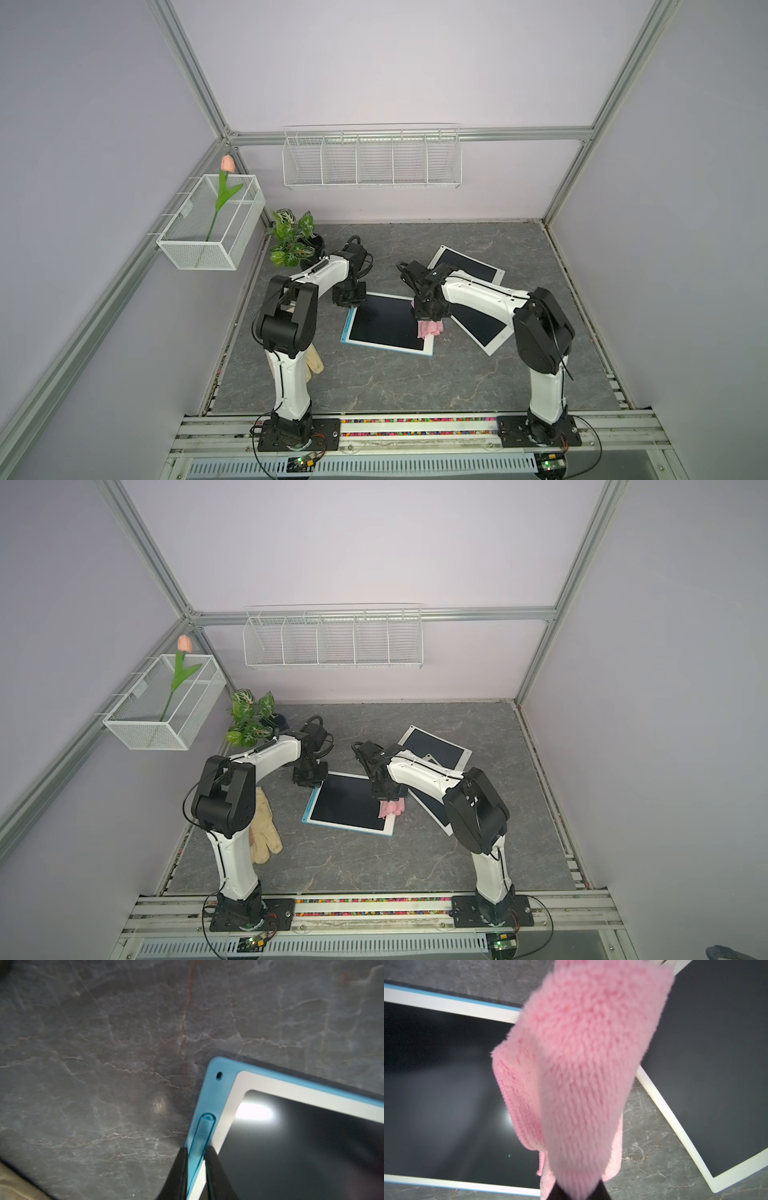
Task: Wipe the drawing tablet
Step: Wipe the dirt from the drawing tablet.
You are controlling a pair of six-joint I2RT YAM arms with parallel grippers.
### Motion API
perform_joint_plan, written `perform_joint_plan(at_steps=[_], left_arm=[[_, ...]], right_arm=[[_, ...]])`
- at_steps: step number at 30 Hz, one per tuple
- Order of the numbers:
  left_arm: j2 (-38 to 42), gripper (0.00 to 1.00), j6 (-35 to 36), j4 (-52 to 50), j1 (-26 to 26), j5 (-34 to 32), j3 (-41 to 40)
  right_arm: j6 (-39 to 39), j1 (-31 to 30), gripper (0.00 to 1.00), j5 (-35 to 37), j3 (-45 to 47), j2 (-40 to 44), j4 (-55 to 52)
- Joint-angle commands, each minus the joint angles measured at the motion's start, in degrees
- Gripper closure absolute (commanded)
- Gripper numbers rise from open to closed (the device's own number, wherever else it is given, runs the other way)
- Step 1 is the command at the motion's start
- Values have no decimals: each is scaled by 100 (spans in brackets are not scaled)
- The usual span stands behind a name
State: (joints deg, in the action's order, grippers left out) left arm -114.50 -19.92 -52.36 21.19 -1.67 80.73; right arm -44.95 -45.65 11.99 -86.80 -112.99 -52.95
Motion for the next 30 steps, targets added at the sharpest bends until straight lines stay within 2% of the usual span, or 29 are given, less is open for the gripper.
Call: perform_joint_plan(at_steps=[1,8,21,30], left_arm=[[-459,81,-52,-115,-9,-160,-371],[-457,81,-58,-117,-9,-166,-380],[-431,80,-43,-110,-7,-180,-407],[-451,81,-65,-64,-10,-180,-478]], right_arm=[[-68,-56,93,-132,272,-211,47],[-216,-208,93,-491,831,-645,314],[-174,-128,93,142,819,499,101],[107,-99,93,-238,-828,-913,-11]])
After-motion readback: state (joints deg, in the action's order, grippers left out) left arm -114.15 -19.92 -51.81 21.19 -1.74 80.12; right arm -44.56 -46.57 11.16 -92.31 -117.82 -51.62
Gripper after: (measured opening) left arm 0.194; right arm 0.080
